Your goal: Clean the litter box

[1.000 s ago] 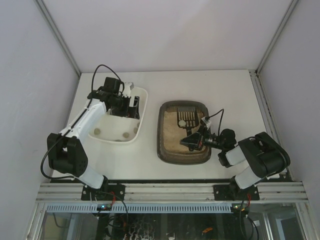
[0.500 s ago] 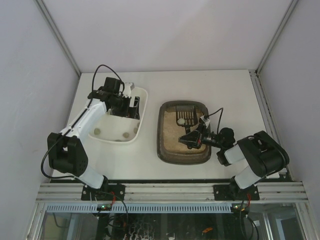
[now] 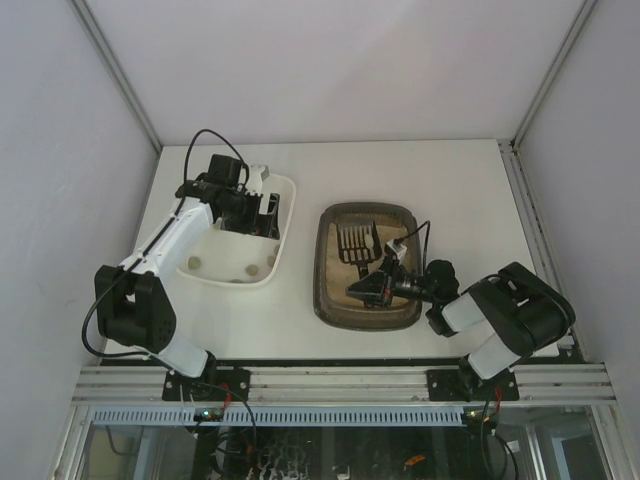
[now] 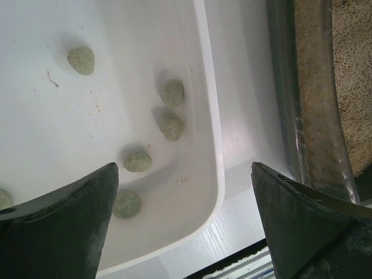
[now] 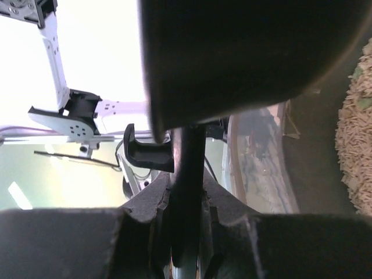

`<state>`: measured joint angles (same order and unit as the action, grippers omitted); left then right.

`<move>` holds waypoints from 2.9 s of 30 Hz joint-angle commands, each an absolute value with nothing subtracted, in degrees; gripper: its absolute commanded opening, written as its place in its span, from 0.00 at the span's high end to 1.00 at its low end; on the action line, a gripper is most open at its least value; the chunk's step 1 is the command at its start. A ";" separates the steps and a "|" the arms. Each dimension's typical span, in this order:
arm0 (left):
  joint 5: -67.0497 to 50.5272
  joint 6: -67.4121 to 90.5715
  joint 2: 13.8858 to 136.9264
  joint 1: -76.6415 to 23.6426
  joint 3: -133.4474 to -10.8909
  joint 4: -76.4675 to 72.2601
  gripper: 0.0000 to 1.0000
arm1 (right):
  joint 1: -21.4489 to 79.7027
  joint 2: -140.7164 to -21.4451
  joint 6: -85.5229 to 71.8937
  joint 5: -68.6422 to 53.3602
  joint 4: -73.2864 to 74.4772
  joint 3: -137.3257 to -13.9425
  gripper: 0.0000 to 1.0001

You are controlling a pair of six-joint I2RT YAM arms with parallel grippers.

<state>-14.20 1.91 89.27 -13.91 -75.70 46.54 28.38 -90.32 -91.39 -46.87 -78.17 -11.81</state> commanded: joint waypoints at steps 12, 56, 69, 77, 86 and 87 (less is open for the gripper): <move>-13.01 -1.15 88.75 -14.00 -75.21 46.90 0.00 | 30.59 -86.85 -85.89 -45.15 -72.84 -15.26 1.00; -17.65 -4.25 75.02 21.74 -78.68 47.07 0.00 | 58.50 -127.44 -22.30 15.49 66.69 -130.01 1.00; -13.86 -4.43 72.95 21.70 -76.38 44.39 0.00 | 65.65 -130.61 -6.49 30.66 62.71 -132.95 1.00; -13.97 -3.62 72.83 21.70 -75.50 43.95 0.00 | 65.78 -129.87 -5.16 33.33 58.46 -132.05 1.00; -17.23 -1.90 73.11 21.66 -75.00 44.21 0.00 | 56.44 -110.05 -25.04 17.00 51.33 -110.86 1.00; -17.75 -1.48 73.36 21.57 -74.91 44.21 0.00 | 54.85 -103.79 -27.56 12.08 45.49 -101.75 1.00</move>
